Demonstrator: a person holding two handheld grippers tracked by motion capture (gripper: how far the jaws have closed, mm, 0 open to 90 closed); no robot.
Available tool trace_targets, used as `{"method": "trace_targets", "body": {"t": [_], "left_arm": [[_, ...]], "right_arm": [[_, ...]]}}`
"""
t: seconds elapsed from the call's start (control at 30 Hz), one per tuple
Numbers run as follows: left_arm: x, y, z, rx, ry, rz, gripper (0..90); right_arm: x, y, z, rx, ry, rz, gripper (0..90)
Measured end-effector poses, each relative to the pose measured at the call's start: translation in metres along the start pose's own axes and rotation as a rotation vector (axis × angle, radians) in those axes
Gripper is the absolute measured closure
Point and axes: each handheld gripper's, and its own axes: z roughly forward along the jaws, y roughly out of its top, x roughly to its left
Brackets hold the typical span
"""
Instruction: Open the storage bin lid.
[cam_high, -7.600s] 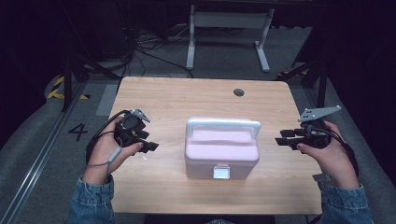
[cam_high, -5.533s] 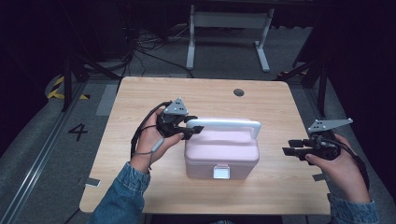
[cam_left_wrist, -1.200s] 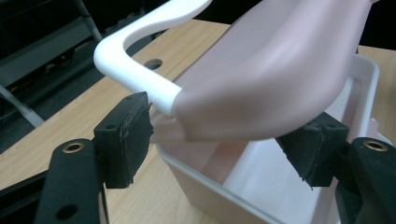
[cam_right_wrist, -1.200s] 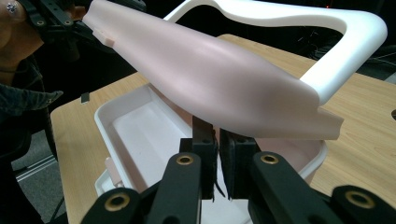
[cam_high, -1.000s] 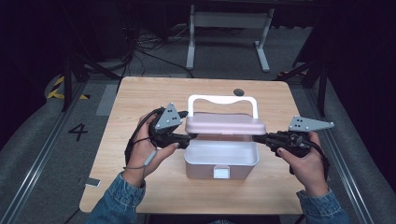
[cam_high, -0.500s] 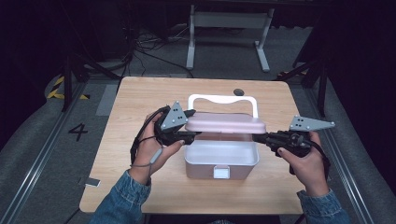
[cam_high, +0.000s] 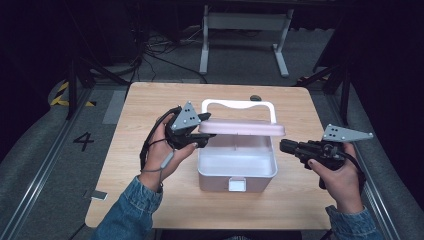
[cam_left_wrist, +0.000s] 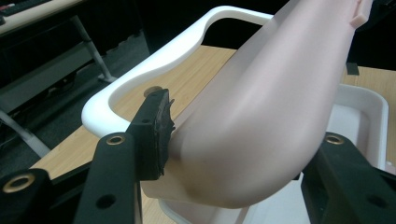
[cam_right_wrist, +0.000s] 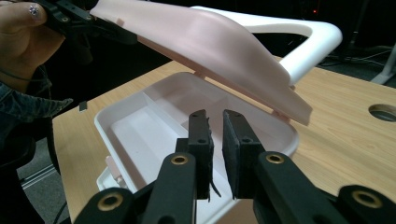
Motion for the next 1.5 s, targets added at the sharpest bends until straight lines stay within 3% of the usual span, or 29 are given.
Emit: {"method": "trace_targets", "body": {"t": [0.33,0.5,0.8,1.1,1.5], "left_arm": [[0.014,0.007,0.003,-0.013,-0.033,-0.051,51.7],[0.022,0.008,0.005,-0.038,-0.044,-0.103,53.3],[0.033,0.012,0.011,-0.049,-0.018,-0.163,58.9],[0.04,0.017,0.016,-0.048,0.016,-0.174,60.7],[0.056,0.024,0.027,-0.03,0.037,-0.187,61.8]], "right_arm": [[-0.007,-0.005,-0.014,-0.006,-0.042,0.025,82.1],[-0.009,-0.007,-0.019,-0.009,-0.057,0.033,82.2],[-0.012,-0.01,-0.024,-0.015,-0.069,0.049,82.1],[-0.014,-0.012,-0.023,-0.006,-0.072,0.054,82.0],[-0.022,-0.019,-0.023,0.031,-0.114,0.057,79.7]]}}
